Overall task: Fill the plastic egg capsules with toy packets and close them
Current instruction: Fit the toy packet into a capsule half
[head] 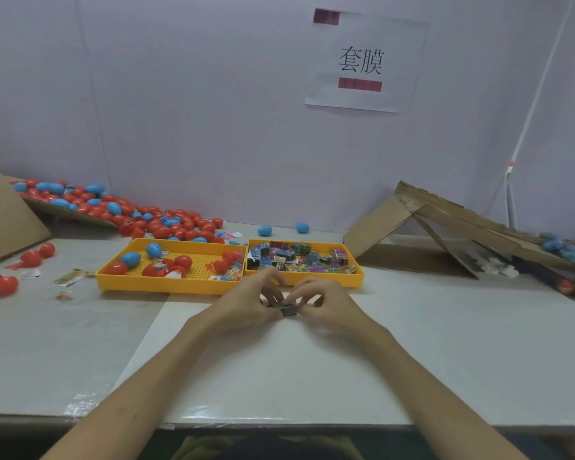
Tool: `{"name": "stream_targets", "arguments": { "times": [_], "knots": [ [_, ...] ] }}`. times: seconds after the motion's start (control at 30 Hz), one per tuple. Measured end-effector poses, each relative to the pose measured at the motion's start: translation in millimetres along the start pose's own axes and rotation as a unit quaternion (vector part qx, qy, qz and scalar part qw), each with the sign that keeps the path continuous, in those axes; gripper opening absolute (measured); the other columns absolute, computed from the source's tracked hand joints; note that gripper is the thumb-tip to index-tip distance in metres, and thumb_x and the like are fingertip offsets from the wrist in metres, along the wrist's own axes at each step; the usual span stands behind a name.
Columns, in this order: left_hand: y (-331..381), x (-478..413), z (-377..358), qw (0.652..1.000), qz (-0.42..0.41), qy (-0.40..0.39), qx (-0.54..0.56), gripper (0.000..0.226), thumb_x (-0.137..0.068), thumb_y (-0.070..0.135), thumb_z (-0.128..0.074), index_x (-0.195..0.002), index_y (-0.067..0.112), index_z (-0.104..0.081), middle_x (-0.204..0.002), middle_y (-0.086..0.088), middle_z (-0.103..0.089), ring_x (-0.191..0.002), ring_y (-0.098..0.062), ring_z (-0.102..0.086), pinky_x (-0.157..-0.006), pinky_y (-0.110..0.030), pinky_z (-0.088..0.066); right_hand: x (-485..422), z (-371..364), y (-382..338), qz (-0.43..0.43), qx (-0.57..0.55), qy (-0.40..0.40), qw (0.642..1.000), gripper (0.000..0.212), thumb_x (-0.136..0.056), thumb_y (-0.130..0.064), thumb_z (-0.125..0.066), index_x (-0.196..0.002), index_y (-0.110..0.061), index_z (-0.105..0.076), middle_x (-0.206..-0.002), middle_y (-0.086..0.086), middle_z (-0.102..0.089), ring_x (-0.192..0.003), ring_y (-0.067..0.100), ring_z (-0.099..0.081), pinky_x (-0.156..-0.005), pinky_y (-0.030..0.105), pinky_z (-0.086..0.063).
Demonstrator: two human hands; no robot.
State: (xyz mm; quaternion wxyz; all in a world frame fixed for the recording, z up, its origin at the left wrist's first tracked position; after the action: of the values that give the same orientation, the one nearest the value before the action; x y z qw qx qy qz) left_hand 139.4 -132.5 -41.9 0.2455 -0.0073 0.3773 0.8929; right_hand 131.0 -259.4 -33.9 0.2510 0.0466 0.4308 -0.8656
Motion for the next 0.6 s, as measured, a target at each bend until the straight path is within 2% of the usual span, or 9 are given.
{"name": "stream_targets", "arguments": {
  "times": [0.1, 0.27, 0.4, 0.6],
  "knots": [
    [-0.8, 0.2, 0.8, 1.0, 0.004, -0.001, -0.006, 0.047, -0.082, 0.011, -0.081, -0.114, 0.03, -0.052, -0.101, 0.01, -0.072, -0.094, 0.001, -0.065, -0.082, -0.021, -0.054, -0.1, 2.1, -0.2, -0.005, 0.006, 0.004, 1.0, 0.03, -0.08, 0.004, -0.067, -0.094, -0.019, -0.082, -0.088, -0.011, -0.069, -0.081, 0.011, -0.066, -0.066, 0.02, -0.049],
    [-1.5, -0.2, 1.7, 1.0, 0.005, -0.001, -0.004, 0.042, -0.082, 0.007, -0.082, -0.105, 0.032, -0.057, -0.101, 0.01, -0.072, -0.094, -0.002, -0.066, -0.082, -0.022, -0.054, -0.2, 9.6, -2.6, 0.006, 0.001, 0.011, 1.0, 0.022, -0.08, 0.004, -0.072, -0.092, -0.012, -0.082, -0.088, 0.002, -0.074, -0.081, 0.011, -0.068, -0.07, 0.017, -0.049],
    [-1.6, -0.5, 1.7, 1.0, 0.006, -0.003, -0.004, 0.04, -0.082, 0.008, -0.082, -0.106, 0.031, -0.059, -0.102, 0.009, -0.073, -0.098, -0.005, -0.067, -0.085, -0.025, -0.056, -1.5, 11.2, -0.7, 0.006, -0.001, 0.015, 1.0, 0.019, -0.079, 0.003, -0.075, -0.09, -0.011, -0.082, -0.087, 0.003, -0.074, -0.08, 0.01, -0.067, -0.07, 0.016, -0.049],
    [-0.8, -0.6, 2.0, 1.0, 0.003, -0.004, -0.002, 0.038, -0.082, 0.008, -0.082, -0.104, 0.031, -0.061, -0.102, 0.009, -0.073, -0.097, -0.004, -0.067, -0.078, -0.017, -0.052, -4.6, 13.3, 2.9, -0.004, 0.019, 0.014, 1.0, 0.016, -0.076, -0.001, -0.082, -0.087, -0.014, -0.082, -0.086, 0.001, -0.075, -0.08, 0.011, -0.068, -0.07, 0.02, -0.053]
  ]
}}
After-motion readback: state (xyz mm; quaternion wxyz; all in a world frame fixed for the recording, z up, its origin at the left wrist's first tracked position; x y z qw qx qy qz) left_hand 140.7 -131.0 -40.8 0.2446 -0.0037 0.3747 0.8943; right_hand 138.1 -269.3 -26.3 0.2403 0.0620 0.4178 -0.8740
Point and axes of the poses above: each hand's wrist, its own x-axis away from the middle knuckle, its own z-axis out of the back of the hand, y = z × x, the point moved 10 cm from there along -x, towards the middle knuckle
